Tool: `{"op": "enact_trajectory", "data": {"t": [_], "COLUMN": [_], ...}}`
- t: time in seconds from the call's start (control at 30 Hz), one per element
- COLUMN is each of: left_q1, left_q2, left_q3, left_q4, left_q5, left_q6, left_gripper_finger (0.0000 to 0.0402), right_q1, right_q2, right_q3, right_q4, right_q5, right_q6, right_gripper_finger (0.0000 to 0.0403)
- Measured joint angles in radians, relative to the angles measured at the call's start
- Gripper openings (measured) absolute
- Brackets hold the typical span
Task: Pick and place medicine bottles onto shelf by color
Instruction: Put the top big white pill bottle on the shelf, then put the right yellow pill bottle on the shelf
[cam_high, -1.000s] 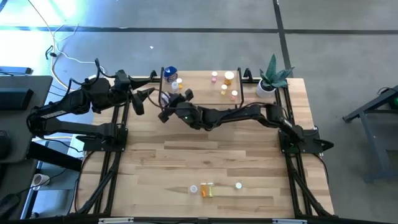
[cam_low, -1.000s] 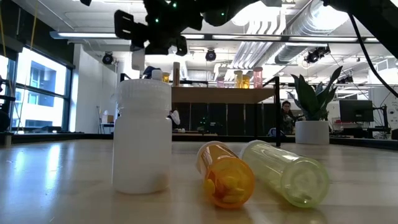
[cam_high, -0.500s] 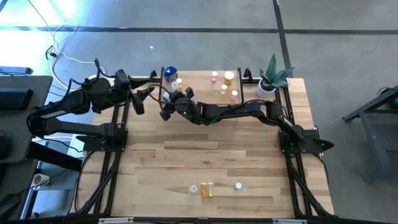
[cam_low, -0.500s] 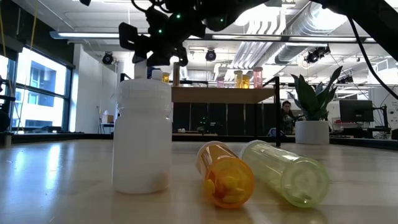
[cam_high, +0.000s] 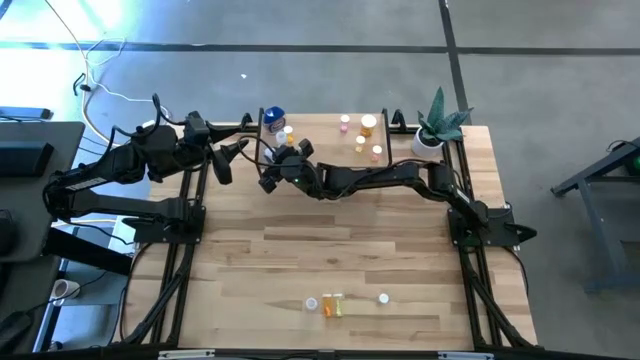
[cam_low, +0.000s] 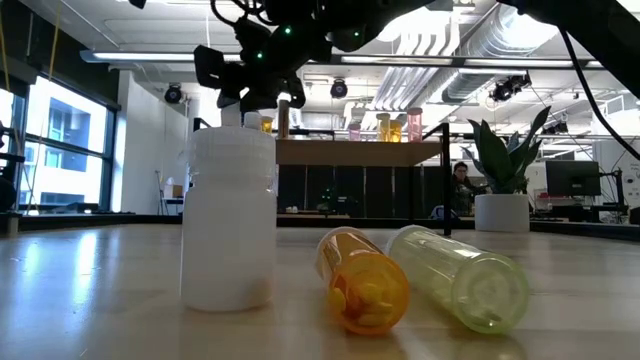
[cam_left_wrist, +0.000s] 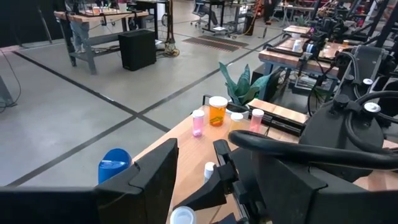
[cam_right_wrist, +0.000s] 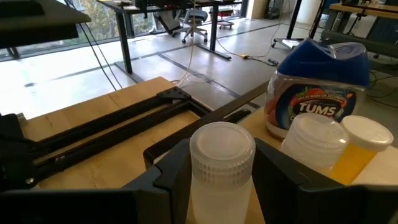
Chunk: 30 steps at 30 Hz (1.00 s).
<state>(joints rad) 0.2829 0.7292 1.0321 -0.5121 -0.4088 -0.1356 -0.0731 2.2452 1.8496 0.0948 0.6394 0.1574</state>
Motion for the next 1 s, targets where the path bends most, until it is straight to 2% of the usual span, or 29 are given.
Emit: {"op": "enact_trajectory", "data": {"t": [0.53,1.0], "left_q1": [0.000,0.000], "left_q2": [0.000,0.000], "left_q3": [0.000,0.000], "left_q4": [0.000,0.000], "left_q5": [0.001,0.001], "left_q6": [-0.003,-0.003], "left_gripper_finger": [0.0195,0.0195], "right_q1": [-0.013,-0.019], "right_q2": [0.000,0.000], "right_q3": [-0.002,0.041], "right_q4": [-0.054,-0.046], "right_q5": [-0.011,-0.004], "right_q6": [0.064,0.044], "right_gripper_finger": [0.0196,0.0202]}}
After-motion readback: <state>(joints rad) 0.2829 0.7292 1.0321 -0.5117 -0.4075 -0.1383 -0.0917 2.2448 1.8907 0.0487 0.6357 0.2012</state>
